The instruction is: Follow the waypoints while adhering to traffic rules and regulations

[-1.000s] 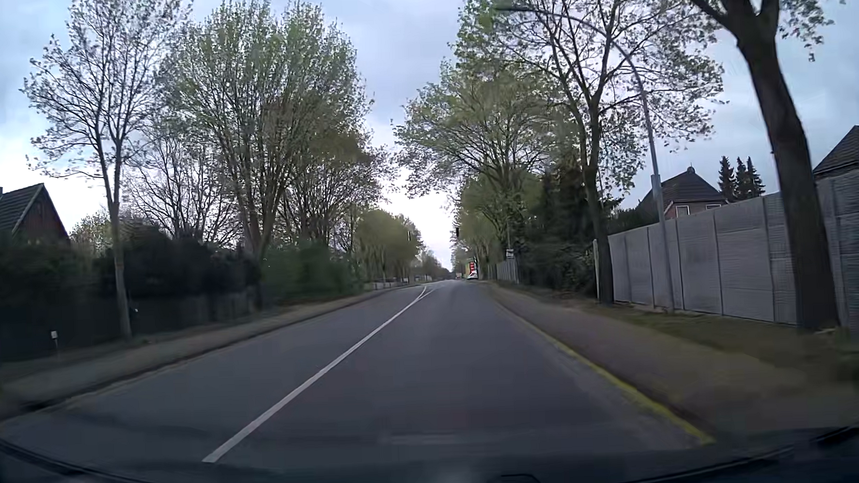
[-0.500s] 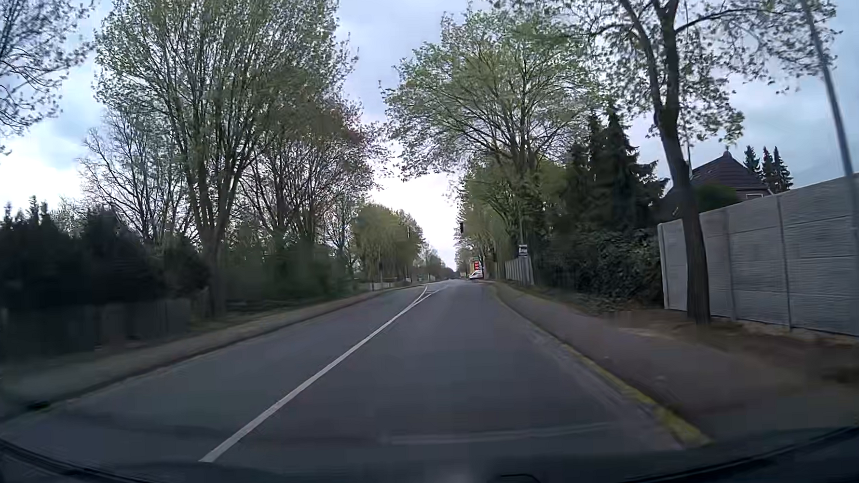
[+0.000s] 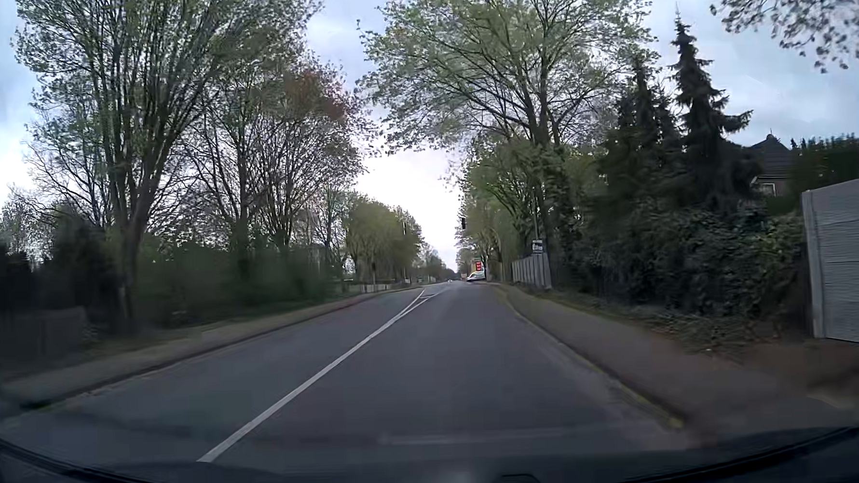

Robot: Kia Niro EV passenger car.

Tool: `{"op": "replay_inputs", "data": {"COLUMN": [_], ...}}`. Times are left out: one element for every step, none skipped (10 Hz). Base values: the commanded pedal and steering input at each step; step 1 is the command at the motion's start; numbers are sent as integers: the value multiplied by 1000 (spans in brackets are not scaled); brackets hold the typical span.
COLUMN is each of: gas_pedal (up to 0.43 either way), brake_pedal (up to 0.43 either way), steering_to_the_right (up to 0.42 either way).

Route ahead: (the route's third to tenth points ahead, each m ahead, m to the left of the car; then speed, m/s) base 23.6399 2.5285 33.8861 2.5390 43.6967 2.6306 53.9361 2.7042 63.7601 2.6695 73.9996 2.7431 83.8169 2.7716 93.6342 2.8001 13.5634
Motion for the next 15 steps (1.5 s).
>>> {"op": "replay_inputs", "data": {"gas_pedal": [177, 177, 177, 169, 169, 169, 169, 169, 169, 169, 169, 169, 169, 169, 169], "brake_pedal": [0, 0, 0, 0, 0, 0, 0, 0, 0, 0, 0, 0, 0, 0, 0], "steering_to_the_right": [-2, -2, -1, 0, 1, 1, 1, 1, 1, 1, 1, 1, 1, 1, 1]}}
